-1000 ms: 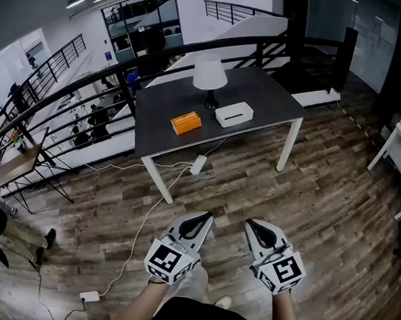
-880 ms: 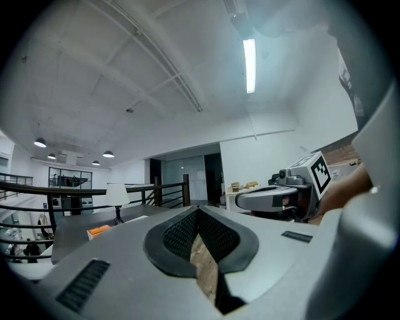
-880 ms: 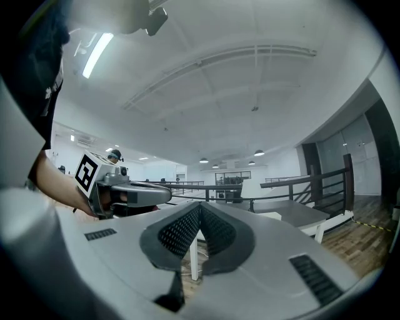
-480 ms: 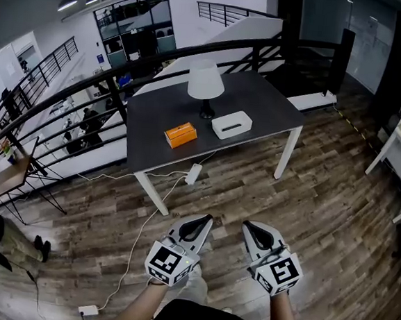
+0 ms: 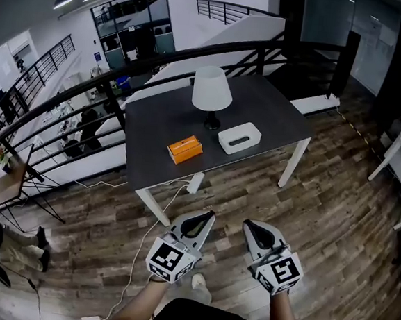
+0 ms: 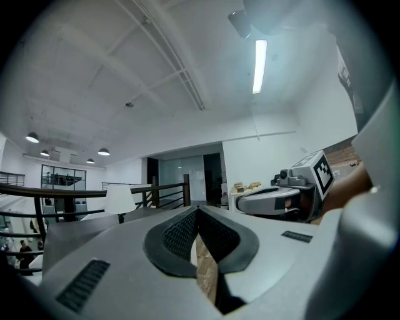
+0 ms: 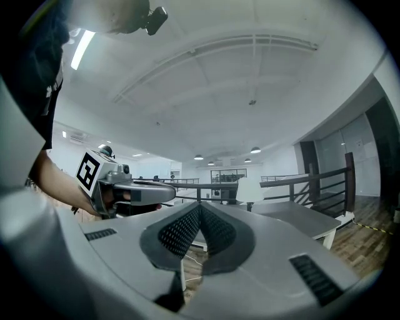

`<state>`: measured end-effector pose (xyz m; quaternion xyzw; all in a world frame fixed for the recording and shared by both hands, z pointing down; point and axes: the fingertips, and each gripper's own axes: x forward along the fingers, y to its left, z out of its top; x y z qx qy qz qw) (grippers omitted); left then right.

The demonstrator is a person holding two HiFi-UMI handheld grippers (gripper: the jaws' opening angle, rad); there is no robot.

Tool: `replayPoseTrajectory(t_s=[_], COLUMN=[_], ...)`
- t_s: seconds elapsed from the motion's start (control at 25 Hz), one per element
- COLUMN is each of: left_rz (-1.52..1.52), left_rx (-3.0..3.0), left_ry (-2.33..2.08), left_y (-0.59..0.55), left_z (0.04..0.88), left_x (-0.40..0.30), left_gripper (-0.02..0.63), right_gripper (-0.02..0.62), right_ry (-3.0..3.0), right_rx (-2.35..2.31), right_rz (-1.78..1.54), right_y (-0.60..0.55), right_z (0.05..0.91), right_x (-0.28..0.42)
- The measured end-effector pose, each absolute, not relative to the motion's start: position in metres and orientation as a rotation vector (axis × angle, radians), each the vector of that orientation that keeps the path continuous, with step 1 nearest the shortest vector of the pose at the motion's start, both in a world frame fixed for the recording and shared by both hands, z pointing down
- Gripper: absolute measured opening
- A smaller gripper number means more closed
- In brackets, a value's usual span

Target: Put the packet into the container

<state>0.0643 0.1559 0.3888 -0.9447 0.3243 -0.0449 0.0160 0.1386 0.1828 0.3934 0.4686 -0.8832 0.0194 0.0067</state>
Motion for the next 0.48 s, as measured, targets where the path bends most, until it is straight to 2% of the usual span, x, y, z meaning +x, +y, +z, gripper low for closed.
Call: replayPoseTrajectory(t_s=[0.48], left_rz=[-0.102], left_rx=[-2.969], left_ry=[1.005], left_y=[0.086], left_z=[0.394], left_x=[0.015], left_gripper=[0.006], right_gripper=[0.005], right_ry=[-2.729], right_rx=[1.486], right_rz=[0.055], right_y=[0.110], right_z=[0.392], right_x=[0.093])
